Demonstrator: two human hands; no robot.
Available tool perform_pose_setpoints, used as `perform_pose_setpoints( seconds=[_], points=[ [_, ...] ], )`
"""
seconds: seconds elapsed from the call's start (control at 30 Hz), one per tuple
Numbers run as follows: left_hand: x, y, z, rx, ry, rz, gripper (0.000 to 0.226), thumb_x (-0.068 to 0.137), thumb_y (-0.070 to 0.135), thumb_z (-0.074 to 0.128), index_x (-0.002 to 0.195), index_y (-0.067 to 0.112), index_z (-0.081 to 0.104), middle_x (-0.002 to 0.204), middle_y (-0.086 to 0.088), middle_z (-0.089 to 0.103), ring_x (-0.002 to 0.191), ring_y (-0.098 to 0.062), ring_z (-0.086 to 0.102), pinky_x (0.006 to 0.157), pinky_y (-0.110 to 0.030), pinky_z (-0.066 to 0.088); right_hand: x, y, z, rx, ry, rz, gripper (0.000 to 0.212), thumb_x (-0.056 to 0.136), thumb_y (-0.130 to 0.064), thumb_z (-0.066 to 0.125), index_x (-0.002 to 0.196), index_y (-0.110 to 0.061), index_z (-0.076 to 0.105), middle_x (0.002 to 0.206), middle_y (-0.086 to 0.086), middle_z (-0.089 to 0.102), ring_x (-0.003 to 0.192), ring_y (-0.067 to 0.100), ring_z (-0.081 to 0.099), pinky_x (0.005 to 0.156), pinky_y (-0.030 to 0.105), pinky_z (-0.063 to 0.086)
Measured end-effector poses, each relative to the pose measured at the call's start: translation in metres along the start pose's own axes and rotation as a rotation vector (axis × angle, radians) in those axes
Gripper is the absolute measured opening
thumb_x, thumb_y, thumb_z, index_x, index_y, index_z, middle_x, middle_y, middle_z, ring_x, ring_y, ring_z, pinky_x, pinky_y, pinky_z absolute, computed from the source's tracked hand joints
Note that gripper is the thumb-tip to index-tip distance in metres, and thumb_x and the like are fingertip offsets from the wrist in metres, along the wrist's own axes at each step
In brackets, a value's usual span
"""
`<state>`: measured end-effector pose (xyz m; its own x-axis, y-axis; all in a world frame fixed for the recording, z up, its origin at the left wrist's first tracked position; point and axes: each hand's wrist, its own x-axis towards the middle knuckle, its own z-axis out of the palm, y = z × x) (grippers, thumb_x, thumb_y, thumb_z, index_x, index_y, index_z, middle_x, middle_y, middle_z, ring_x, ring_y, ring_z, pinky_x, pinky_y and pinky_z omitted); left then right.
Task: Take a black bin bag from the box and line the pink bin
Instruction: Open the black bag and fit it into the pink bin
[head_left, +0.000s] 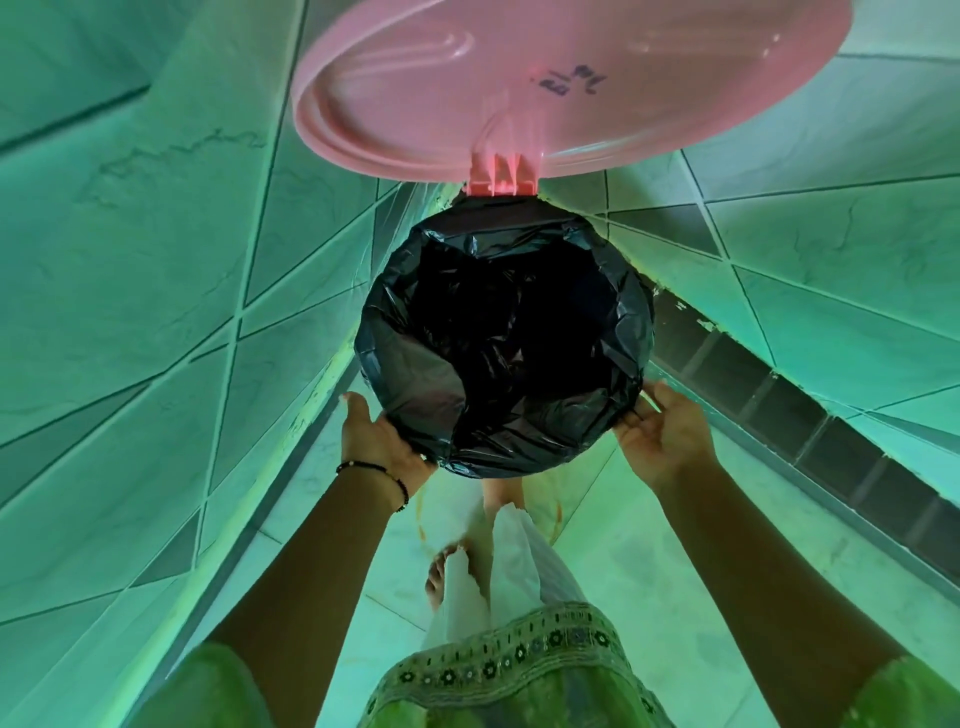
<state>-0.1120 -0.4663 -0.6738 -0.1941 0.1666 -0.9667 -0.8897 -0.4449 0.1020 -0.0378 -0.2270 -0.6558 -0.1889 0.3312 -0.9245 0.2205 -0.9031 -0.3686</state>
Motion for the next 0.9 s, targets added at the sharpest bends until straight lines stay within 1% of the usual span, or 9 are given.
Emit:
perform_pose_setpoints(
  seconds=[0.17,0.27,0.33,0.4,0.47,0.53,0.67,0.8,0.9],
  points=[
    [-0.017,0.02,0.015,0.369,0.336,0.082,0.071,0.091,0.059,0.018,0.138,0.011,0.037,0.145,-0.008,0.041,0.133,-0.031,0.039,0.113,-0.047,0.028,-0.017,-0.002,0.002,-0.427,0.102,-0.251,0.025,0.096,-0.014,0.043,0.118,-0.012,0.055,0.111,0.006,0.06,0.098,0.02,0.059,0.087,0.034,0.048],
    [-0.061,0.023,0.036,0.812,0.564,0.571,0.049,0.096,0.03,0.038,0.137,0.005,0.035,0.147,-0.015,0.036,0.132,-0.033,0.038,0.105,-0.038,0.033,-0.056,-0.008,0.016,-0.788,0.095,-0.689,0.019,0.09,-0.01,0.05,0.107,-0.014,0.057,0.104,0.003,0.056,0.095,0.017,0.053,0.085,0.031,0.045],
    [-0.094,0.024,0.052,0.984,0.459,0.985,0.056,0.09,0.021,0.05,0.14,0.007,0.027,0.151,-0.012,0.026,0.137,-0.028,0.03,0.107,-0.031,0.029,-0.088,-0.018,0.036,-0.976,0.016,-1.006,0.032,0.087,-0.006,0.055,0.119,-0.007,0.053,0.113,0.005,0.055,0.103,0.016,0.051,0.088,0.022,0.044],
    [-0.124,0.036,0.077,1.091,0.328,1.356,0.067,0.085,0.015,0.054,0.142,0.004,0.022,0.152,-0.014,0.019,0.141,-0.022,0.02,0.112,-0.024,0.018,-0.127,-0.039,0.066,-1.055,-0.012,-1.396,0.043,0.082,0.001,0.057,0.124,0.0,0.049,0.124,0.014,0.053,0.115,0.024,0.05,0.098,0.026,0.042],
    [-0.145,0.055,0.106,1.201,0.269,1.588,0.07,0.081,0.014,0.055,0.142,0.002,0.021,0.152,-0.017,0.019,0.142,-0.026,0.017,0.118,-0.036,0.016,-0.157,-0.061,0.098,-1.072,0.013,-1.7,0.05,0.077,0.004,0.057,0.126,0.004,0.048,0.129,0.022,0.05,0.123,0.032,0.045,0.108,0.025,0.033],
    [-0.156,0.072,0.131,1.357,0.229,1.645,0.067,0.083,0.016,0.053,0.142,0.006,0.023,0.152,-0.016,0.024,0.142,-0.032,0.019,0.117,-0.05,0.019,-0.169,-0.081,0.125,-1.152,0.043,-1.785,0.053,0.078,-0.001,0.056,0.13,0.001,0.046,0.136,0.022,0.046,0.128,0.031,0.039,0.11,0.025,0.029],
    [-0.158,0.09,0.15,1.57,0.128,1.602,0.055,0.087,0.035,0.037,0.135,0.009,0.039,0.14,-0.015,0.046,0.135,-0.033,0.035,0.113,-0.051,0.028,-0.158,-0.088,0.145,-1.401,0.011,-1.795,0.043,0.083,-0.003,0.051,0.126,-0.004,0.053,0.126,0.019,0.057,0.116,0.035,0.051,0.1,0.038,0.04],
    [-0.154,0.083,0.124,1.607,0.096,1.678,0.041,0.084,0.022,0.04,0.12,0.01,0.054,0.122,-0.014,0.061,0.116,-0.033,0.055,0.102,-0.053,0.041,-0.156,-0.068,0.114,-1.419,-0.056,-1.8,0.042,0.078,0.005,0.045,0.116,-0.003,0.059,0.114,0.017,0.064,0.105,0.036,0.058,0.096,0.042,0.043],
    [-0.141,0.067,0.087,1.776,0.031,1.713,0.051,0.074,0.016,0.038,0.124,0.014,0.048,0.126,-0.01,0.06,0.12,-0.028,0.053,0.106,-0.053,0.034,-0.151,-0.04,0.073,-1.551,-0.181,-1.715,0.048,0.08,-0.005,0.038,0.126,-0.007,0.053,0.127,0.015,0.059,0.118,0.033,0.051,0.103,0.048,0.039]
  ],
)
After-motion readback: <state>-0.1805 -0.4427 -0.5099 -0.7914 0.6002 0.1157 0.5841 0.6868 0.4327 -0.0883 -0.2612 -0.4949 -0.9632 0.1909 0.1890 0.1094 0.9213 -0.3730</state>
